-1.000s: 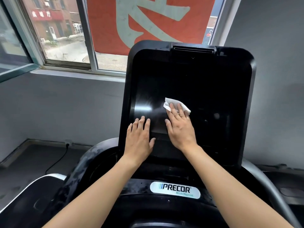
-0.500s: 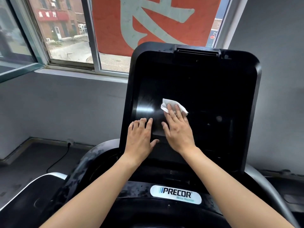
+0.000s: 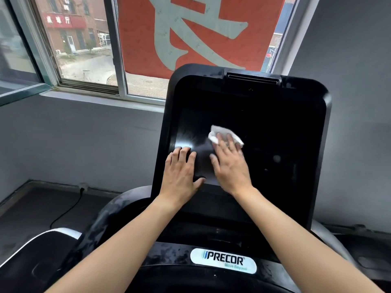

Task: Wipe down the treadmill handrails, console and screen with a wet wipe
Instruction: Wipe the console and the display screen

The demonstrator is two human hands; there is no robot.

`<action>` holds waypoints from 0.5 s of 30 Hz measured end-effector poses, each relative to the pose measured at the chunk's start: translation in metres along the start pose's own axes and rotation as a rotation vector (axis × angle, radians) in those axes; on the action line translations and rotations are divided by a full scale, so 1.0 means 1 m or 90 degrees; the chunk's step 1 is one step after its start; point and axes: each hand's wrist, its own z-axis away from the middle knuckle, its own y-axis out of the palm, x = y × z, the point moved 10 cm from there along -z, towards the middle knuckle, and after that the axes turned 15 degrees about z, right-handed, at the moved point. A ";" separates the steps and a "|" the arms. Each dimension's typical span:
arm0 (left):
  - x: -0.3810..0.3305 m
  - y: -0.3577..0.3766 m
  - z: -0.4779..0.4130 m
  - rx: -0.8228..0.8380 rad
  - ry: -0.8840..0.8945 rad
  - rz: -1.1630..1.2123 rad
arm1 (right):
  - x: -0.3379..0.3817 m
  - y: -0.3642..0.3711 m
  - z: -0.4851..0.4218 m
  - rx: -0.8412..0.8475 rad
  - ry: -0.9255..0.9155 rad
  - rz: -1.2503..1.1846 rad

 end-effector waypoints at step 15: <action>-0.017 0.006 -0.028 0.004 0.030 0.017 | -0.019 -0.006 -0.023 -0.022 -0.009 0.021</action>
